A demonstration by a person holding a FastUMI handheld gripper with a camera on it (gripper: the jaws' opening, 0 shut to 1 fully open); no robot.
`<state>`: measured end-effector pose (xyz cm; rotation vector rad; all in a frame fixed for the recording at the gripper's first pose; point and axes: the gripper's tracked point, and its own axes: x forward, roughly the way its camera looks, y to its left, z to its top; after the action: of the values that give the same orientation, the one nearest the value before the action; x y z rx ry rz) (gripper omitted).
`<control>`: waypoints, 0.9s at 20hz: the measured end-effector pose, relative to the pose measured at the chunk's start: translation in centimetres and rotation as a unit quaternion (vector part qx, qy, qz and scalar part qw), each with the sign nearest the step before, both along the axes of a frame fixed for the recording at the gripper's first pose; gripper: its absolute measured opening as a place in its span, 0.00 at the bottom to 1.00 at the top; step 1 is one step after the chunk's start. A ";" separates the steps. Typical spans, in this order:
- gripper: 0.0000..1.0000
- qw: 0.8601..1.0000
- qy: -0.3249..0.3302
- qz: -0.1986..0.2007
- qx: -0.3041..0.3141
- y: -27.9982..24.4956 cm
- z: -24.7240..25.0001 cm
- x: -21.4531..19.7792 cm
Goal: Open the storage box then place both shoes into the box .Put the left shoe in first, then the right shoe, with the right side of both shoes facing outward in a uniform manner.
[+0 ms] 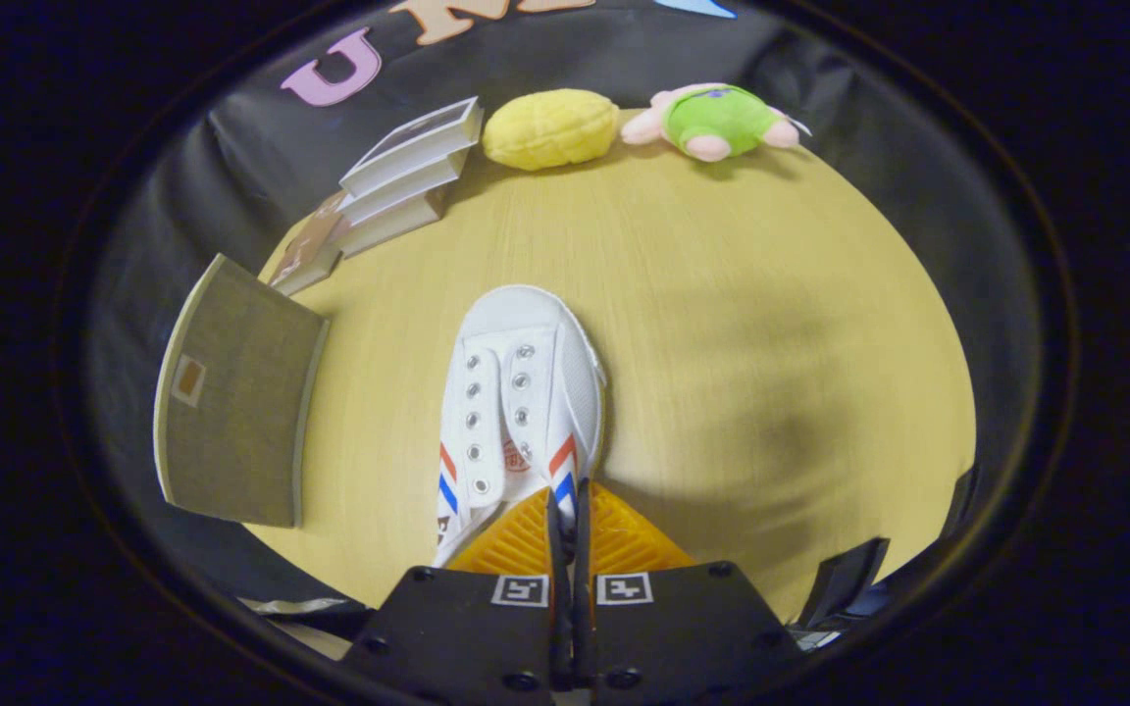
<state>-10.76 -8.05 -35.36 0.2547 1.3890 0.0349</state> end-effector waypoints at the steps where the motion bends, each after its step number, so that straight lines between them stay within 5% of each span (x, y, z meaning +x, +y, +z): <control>1: 0.06 1.000 0.007 -0.012 0.015 0.3 -0.1 0.0; 10: 0.04 0.997 -0.018 -0.064 0.042 0.6 3.5 0.3; 18: 0.04 0.995 -0.048 -0.062 0.063 7.6 8.9 2.2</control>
<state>-8.52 -0.50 -26.48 0.4376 1.2747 0.0315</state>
